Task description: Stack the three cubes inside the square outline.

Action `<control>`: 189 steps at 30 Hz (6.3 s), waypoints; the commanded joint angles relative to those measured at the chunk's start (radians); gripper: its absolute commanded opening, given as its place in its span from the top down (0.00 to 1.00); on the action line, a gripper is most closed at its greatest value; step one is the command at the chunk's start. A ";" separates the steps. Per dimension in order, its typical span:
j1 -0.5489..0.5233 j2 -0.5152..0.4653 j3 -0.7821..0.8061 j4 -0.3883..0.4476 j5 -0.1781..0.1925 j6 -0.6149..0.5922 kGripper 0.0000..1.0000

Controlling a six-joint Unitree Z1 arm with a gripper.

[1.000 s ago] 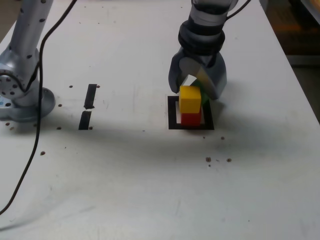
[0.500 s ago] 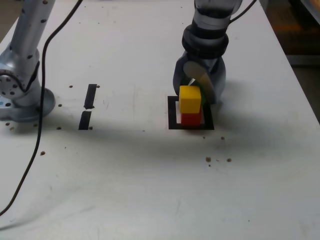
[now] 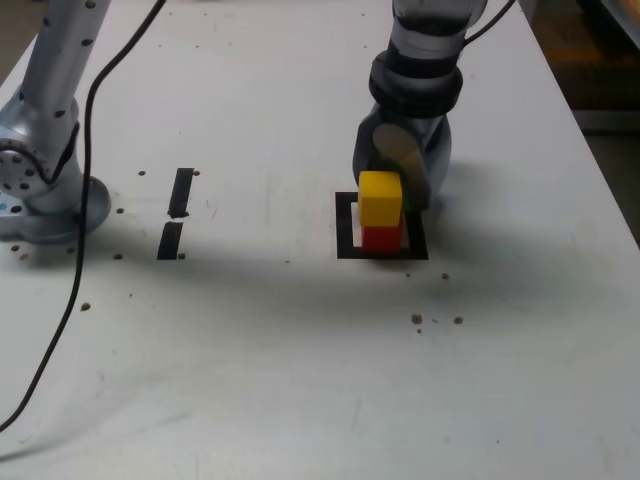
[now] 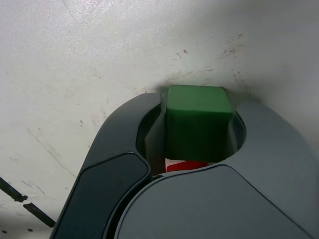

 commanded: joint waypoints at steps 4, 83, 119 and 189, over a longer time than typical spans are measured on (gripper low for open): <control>0.003 -0.023 -0.010 0.000 0.017 -0.021 0.84; -0.211 -0.155 -0.208 0.357 -0.122 -0.552 0.79; -0.183 -0.156 -0.165 0.318 -0.102 -0.530 0.39; -0.300 0.055 -0.204 0.127 -0.264 -1.147 0.03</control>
